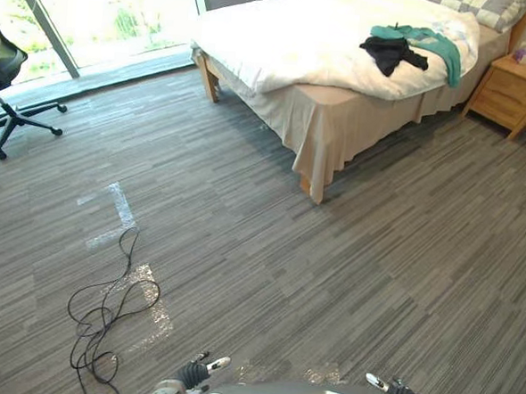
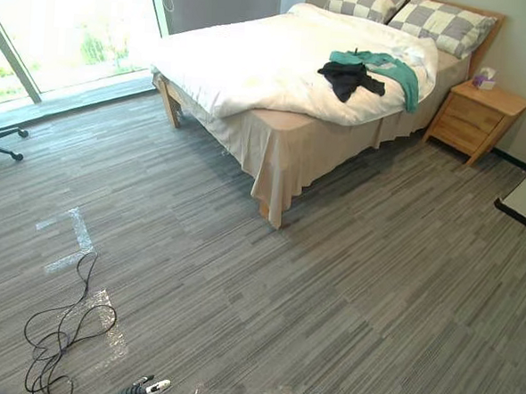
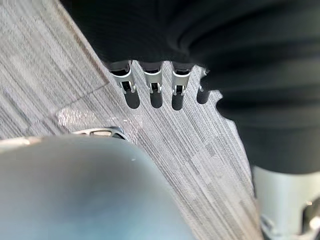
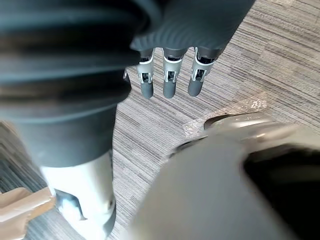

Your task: Tidy the bed and pick cloth on bed and put in laundry

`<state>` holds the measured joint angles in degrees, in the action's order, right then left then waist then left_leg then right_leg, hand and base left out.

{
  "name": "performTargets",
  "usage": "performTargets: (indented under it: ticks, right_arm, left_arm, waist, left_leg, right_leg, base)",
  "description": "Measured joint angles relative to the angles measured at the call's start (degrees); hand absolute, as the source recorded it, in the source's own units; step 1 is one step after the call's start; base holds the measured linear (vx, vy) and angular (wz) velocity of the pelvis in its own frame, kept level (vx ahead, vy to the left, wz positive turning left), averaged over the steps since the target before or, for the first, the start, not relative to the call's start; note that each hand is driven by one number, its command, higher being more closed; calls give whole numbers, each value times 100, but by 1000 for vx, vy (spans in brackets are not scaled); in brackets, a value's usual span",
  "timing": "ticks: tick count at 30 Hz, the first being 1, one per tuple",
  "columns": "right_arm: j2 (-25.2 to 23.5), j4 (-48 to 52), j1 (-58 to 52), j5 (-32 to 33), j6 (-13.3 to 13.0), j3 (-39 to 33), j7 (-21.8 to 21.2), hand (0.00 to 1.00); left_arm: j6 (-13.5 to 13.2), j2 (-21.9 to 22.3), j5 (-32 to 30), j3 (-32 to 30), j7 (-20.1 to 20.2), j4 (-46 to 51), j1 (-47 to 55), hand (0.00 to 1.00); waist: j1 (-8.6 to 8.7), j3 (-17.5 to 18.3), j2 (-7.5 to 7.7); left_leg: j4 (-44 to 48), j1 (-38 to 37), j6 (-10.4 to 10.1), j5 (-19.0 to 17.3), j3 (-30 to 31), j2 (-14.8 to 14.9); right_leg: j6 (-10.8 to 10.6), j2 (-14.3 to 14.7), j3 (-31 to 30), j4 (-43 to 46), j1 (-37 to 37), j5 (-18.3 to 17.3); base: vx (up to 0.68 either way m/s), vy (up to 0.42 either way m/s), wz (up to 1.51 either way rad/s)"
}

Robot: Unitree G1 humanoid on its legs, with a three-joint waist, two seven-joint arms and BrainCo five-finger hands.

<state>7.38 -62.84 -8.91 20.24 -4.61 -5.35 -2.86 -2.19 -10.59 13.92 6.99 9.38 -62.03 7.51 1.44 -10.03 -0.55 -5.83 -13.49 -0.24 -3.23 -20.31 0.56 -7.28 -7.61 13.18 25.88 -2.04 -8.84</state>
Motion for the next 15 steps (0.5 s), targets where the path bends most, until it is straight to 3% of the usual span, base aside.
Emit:
performTargets:
  ticks: [2,4,7,9,10,13,14,15]
  right_arm:
    - [-74,-21,-1,92,-25,-22,48,0]
    - [-173,-53,0,101,-29,-80,81,0]
    - [-223,-100,-3,339,-38,-383,83,0]
    - [-252,-16,-28,486,-37,-396,84,0]
    - [-277,45,-63,497,-41,-398,89,0]
    - [-422,417,-383,491,-49,-374,126,0]
    - [-420,462,-497,508,-56,-445,140,0]
    - [-334,456,-504,488,-46,-533,170,0]
  left_arm:
    - [30,-88,5,-3,-42,-17,48,0]
    - [76,-153,-5,-7,-62,-56,61,0]
    - [166,-117,-215,-24,-69,-71,-56,0]
    - [181,-84,-384,-90,-54,-71,-90,0]
    - [177,-85,-401,-125,-46,-70,-82,0]
    - [141,-97,-459,-358,-50,-51,87,0]
    - [128,-41,-462,-411,-69,-54,88,0]
    - [101,111,-479,-497,-67,-53,165,0]
  waist:
    - [55,-51,64]
    - [87,-76,144]
    - [120,-260,44]
    - [98,-339,-19]
    - [88,-343,0]
    - [97,-307,188]
    - [145,-285,117]
    - [199,-181,-64]
  left_leg:
    - [0,-92,6,-5,-94,0]
    - [6,-155,11,-28,-126,39]
    - [94,-134,-76,-109,-138,532]
    - [239,-170,-324,-253,-352,982]
    - [273,-220,-417,-282,-464,1040]
    - [404,-713,-787,-484,-991,948]
    - [448,-875,-907,-600,-1057,1007]
    - [739,-894,-964,-603,-1095,1202]
  right_leg:
    - [84,-53,42,135,-15,-72]
    - [254,46,155,-301,199,-171]
    - [334,510,495,-876,412,-135]
    - [374,592,677,-557,-164,-155]
    - [371,538,707,-500,-339,-139]
    - [477,100,804,-864,-635,371]
    - [896,90,802,-705,-648,502]
    - [948,277,812,-555,-689,196]
  base:
    - [20,14,-21]
    - [84,-51,-25]
    - [132,-146,-20]
    - [145,-155,-49]
    - [187,-159,-72]
    - [324,-225,-61]
    - [441,-270,-32]
    - [506,-342,-42]
